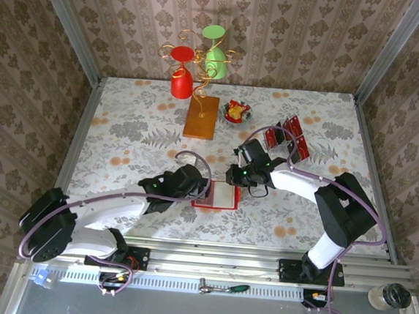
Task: Put the credit cards into the card holder
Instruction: Flip over the card slot in the card holder.
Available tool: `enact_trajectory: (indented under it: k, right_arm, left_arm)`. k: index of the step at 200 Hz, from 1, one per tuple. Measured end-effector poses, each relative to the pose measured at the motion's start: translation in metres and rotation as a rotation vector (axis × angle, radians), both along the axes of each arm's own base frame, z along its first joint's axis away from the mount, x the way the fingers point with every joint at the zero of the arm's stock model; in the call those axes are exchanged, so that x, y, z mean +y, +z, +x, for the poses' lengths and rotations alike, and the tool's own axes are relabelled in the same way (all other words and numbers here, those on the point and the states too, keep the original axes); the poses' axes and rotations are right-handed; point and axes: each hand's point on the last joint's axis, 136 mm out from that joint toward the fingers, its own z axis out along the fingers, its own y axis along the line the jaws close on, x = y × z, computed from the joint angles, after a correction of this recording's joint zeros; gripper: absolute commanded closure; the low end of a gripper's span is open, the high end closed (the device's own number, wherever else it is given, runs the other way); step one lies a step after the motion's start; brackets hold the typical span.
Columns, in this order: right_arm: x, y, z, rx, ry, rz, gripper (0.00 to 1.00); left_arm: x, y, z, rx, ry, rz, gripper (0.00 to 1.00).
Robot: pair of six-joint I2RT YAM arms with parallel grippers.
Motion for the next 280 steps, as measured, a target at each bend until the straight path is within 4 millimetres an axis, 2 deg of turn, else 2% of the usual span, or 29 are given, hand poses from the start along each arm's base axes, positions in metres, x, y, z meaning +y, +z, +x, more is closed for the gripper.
enact_trajectory:
  k: [33,82,181,280]
  right_arm:
    - [-0.004,-0.010,-0.003,0.022,0.016,-0.027,0.91]
    - [-0.005,-0.026,-0.007,0.059,0.020,-0.051,0.94]
    - [0.014,-0.030,-0.010,0.059,0.053,-0.007,0.96]
    - [0.019,-0.030,-0.009,0.065,0.052,0.015,0.96]
  left_arm:
    - [-0.015,-0.018,-0.006,0.027,-0.039,0.032,0.00]
    - [-0.020,-0.033,-0.008,0.050,-0.050,0.056,0.00]
    - [-0.026,-0.044,-0.006,0.058,-0.055,0.058,0.00]
    - [-0.037,-0.041,-0.006,0.042,-0.077,0.030,0.00]
